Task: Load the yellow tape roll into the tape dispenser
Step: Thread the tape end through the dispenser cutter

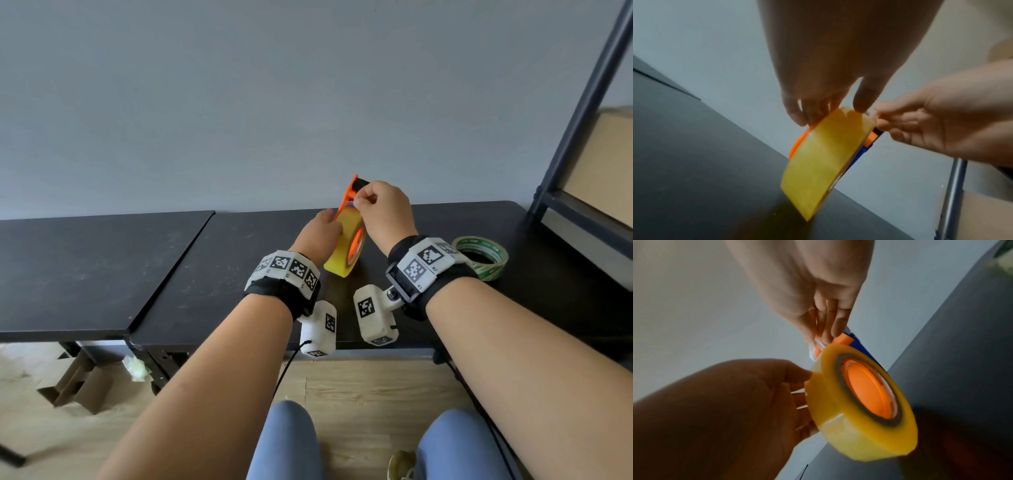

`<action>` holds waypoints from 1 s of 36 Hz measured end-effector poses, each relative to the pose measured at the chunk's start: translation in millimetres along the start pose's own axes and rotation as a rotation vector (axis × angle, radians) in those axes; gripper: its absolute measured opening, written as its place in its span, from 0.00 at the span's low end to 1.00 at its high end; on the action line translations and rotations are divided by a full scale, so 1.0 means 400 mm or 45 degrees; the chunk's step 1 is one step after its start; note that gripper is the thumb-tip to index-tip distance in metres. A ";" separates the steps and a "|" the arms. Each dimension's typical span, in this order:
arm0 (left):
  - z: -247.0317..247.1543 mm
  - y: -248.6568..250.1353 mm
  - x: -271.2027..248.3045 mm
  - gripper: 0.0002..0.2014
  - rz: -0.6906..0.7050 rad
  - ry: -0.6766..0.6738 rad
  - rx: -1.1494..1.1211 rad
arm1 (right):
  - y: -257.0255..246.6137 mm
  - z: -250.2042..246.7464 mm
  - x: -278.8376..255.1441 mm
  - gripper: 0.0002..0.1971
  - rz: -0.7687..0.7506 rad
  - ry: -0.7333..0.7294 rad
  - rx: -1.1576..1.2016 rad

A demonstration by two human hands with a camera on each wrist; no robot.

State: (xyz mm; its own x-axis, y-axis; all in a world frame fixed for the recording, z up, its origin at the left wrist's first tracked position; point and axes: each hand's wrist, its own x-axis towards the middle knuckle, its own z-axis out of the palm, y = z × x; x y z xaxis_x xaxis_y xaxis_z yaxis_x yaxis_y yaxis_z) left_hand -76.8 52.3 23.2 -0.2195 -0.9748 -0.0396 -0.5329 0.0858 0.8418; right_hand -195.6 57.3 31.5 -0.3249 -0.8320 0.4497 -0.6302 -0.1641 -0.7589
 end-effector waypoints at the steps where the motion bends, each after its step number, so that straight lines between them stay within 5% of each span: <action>1: 0.007 -0.003 0.003 0.20 0.008 0.035 0.034 | 0.000 0.000 0.001 0.07 -0.017 -0.007 -0.006; 11: 0.027 -0.011 -0.013 0.37 0.171 0.182 0.560 | 0.000 -0.020 0.015 0.05 0.035 -0.078 0.131; 22: 0.034 0.003 0.012 0.25 0.263 0.310 0.939 | -0.016 -0.015 0.010 0.10 0.069 -0.223 0.068; 36: 0.042 -0.008 0.024 0.17 0.311 0.394 1.109 | 0.006 -0.022 -0.002 0.05 -0.139 -0.052 -0.159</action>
State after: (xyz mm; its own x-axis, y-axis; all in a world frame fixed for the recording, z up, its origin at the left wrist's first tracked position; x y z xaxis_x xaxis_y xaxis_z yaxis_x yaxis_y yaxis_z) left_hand -90.9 46.2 11.0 -0.2460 -0.9103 0.3331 -0.9493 0.2956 0.1069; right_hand -203.2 62.2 33.4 -0.2220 -0.8342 0.5048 -0.7439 -0.1898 -0.6408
